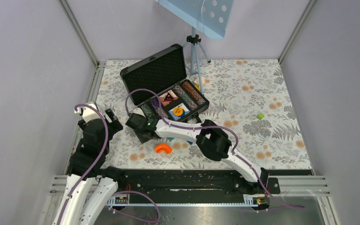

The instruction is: Pack up texas hold em set

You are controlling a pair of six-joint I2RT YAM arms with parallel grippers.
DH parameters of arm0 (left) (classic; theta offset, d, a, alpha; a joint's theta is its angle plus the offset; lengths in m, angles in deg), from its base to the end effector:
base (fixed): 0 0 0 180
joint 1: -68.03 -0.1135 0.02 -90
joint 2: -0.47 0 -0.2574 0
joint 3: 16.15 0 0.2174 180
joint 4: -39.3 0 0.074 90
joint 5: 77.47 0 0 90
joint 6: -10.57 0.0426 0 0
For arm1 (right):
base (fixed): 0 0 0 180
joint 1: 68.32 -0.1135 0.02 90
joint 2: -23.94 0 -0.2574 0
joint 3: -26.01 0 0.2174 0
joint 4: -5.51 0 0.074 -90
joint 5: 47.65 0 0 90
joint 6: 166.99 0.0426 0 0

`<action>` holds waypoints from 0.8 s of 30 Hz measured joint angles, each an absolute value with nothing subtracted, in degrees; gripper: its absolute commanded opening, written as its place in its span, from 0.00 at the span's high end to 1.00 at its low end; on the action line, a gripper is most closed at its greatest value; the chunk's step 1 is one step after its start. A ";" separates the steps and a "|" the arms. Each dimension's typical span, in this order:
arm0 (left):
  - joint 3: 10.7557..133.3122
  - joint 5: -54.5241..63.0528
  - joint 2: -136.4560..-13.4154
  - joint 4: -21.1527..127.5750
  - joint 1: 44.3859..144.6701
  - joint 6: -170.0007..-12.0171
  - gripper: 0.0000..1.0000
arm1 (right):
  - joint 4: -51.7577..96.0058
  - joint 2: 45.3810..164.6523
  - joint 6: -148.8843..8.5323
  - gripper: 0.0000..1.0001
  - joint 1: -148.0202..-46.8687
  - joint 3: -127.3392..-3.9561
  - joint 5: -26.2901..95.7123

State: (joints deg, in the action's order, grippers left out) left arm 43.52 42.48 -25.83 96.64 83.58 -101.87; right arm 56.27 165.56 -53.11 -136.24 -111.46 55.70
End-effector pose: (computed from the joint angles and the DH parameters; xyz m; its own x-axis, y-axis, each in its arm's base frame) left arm 0.0752 0.0011 0.3021 -0.2827 -0.2647 -0.9220 -0.3409 0.9261 -0.1613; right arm 0.1989 0.4642 0.1631 -0.6260 -0.4955 -0.6021 -0.6543 0.7539 0.0600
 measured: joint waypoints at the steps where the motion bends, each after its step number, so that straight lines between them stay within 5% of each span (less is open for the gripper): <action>1: 43.52 42.48 -25.81 96.64 83.58 -101.87 0.23 | 55.20 164.60 -52.89 0.59 -136.35 -109.63 55.56; 6: 43.52 42.48 -25.83 96.61 83.58 -101.87 0.23 | 50.61 158.98 -52.22 0.57 -137.24 -99.48 55.72; 10: 43.52 42.48 -25.81 96.48 83.58 -101.87 0.23 | 49.14 157.16 -51.56 0.42 -137.61 -96.31 56.18; 24: 43.52 42.48 -25.81 96.22 83.58 -101.87 0.23 | 57.25 164.64 -51.87 0.38 -137.61 -110.26 56.72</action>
State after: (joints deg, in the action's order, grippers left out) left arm 43.52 42.48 -25.81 96.22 83.58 -101.87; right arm 57.25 164.64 -51.87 -137.61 -110.26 56.72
